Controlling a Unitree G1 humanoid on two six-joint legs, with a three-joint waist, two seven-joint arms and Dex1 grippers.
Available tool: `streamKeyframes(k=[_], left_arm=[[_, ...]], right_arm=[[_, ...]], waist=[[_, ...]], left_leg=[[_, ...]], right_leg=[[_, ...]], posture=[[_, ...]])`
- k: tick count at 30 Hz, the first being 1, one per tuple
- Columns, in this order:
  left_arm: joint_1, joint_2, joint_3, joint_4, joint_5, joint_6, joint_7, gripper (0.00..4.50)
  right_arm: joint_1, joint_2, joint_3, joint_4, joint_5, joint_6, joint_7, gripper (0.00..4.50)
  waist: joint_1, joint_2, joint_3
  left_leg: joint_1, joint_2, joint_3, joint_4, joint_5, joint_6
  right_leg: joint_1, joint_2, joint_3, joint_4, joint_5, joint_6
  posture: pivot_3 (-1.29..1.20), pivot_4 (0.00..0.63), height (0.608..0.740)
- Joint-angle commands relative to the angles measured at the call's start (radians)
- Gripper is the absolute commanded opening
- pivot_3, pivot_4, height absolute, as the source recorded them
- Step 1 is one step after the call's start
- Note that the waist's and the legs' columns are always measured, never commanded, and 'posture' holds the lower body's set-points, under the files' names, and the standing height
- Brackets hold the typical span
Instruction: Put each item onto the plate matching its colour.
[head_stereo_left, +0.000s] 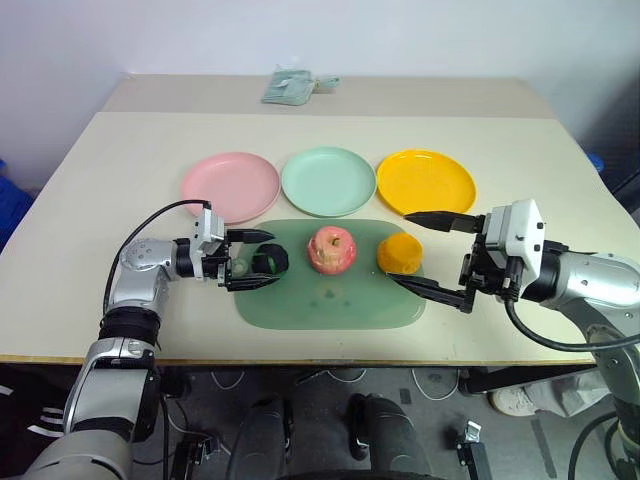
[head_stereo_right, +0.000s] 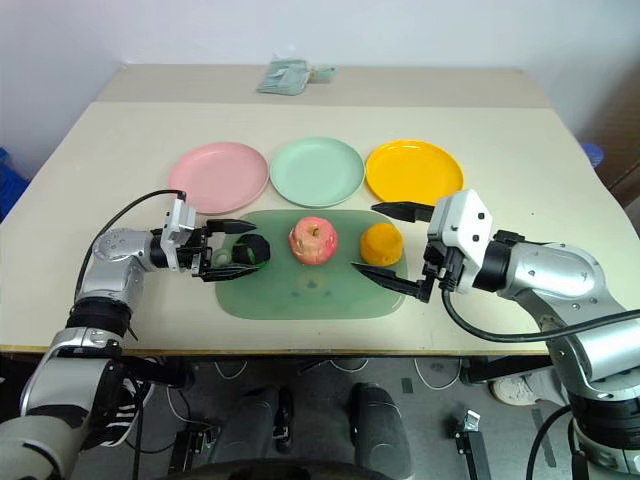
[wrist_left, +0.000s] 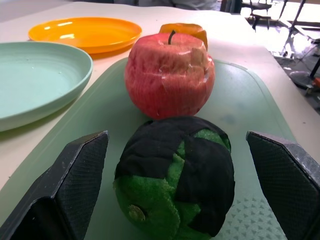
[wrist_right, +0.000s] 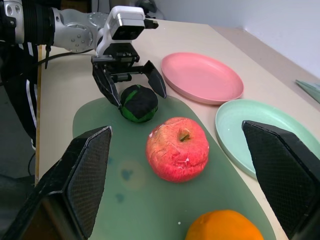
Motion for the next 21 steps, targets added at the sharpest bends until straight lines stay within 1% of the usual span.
streamKeyframes(k=[1,3,4,5,7,10,13,16,19,21], left_arm=[[-0.026,-0.003,-0.002,0.011,0.008,-0.028,-0.002,4.5],[-0.028,-0.003,-0.009,0.028,0.017,-0.035,-0.014,4.5],[-0.029,-0.003,-0.01,0.034,0.019,-0.038,-0.017,3.99],[-0.03,-0.003,-0.01,0.038,0.02,-0.041,-0.019,3.65],[-0.033,-0.009,0.002,0.046,0.025,-0.085,0.008,2.74],[-0.044,-0.014,0.022,0.039,0.001,-0.08,0.018,2.74],[-0.073,-0.013,0.059,0.011,-0.055,-0.001,0.029,2.74],[-0.133,-0.02,0.102,0.004,-0.103,0.062,0.068,2.74],[-0.214,-0.039,0.111,0.054,-0.08,0.058,0.147,2.74],[-0.287,-0.065,0.09,0.146,-0.012,0.015,0.262,2.74]], right_arm=[[0.0,-0.007,-0.035,-0.037,0.012,-0.012,-0.005,4.26],[-0.002,-0.009,-0.036,-0.036,0.011,-0.012,-0.006,4.26],[-0.003,-0.009,-0.036,-0.036,0.01,-0.012,-0.006,4.3],[-0.004,-0.01,-0.036,-0.036,0.009,-0.012,-0.007,4.3],[-0.004,-0.011,-0.038,-0.037,0.011,-0.011,-0.007,4.3],[-0.004,-0.009,-0.047,-0.044,0.028,-0.002,-0.01,4.3],[-0.008,-0.006,-0.047,-0.044,0.032,-0.001,-0.015,4.3],[-0.043,0.022,-0.043,-0.029,0.043,0.003,-0.056,4.3],[-0.109,0.05,-0.019,0.035,-0.016,0.0,-0.125,4.3],[-0.156,0.064,-0.003,0.092,-0.067,0.012,-0.183,4.3]], waist=[[0.0,0.0,0.0],[0.0,0.0,0.0],[0.0,0.0,0.0],[0.0,0.0,0.0],[0.0,0.0,0.0],[0.0,0.0,0.0],[0.0,0.0,0.0],[-0.001,0.0,0.0],[0.0,0.0,0.0],[0.002,0.0,0.0]], left_leg=[[0.0,0.0,0.0,0.0,0.0,0.0],[0.0,0.0,0.0,0.0,0.0,0.0],[0.0,0.0,0.0,0.0,0.0,0.0],[0.0,0.0,0.0,0.0,0.0,0.0],[0.0,0.0,0.0,0.0,0.0,0.0],[0.0,0.0,0.0,0.0,0.0,0.0],[0.0,0.0,0.0,0.0,0.0,0.0],[0.0,0.0,0.0,0.0,0.0,0.0],[0.0,0.0,0.0,0.0,0.0,0.0],[0.0,0.0,0.0,0.001,0.0,0.0]], right_leg=[[0.0,0.0,0.0,0.0,0.0,0.0],[0.0,0.0,0.0,0.0,0.0,0.0],[0.0,0.0,0.0,0.0,0.0,0.0],[0.0,0.0,0.0,0.0,0.0,0.0],[0.0,0.0,0.0,0.0,0.0,0.0],[0.0,0.0,0.0,0.0,0.0,0.0],[0.0,0.0,0.0,0.0,0.0,0.0],[0.0,0.0,0.0,0.0,0.0,0.0],[0.0,0.0,0.0,0.0,0.0,0.001],[0.001,0.0,0.0,0.0,0.0,0.001]], posture=[[0.0,0.15,0.74],[0.0,0.15,0.74],[0.0,0.15,0.74],[0.0,0.15,0.74],[0.0,0.15,0.74],[0.0,0.15,0.74],[0.0,0.15,0.74],[0.0,0.15,0.74],[0.0,0.15,0.74],[0.0,0.15,0.74]])
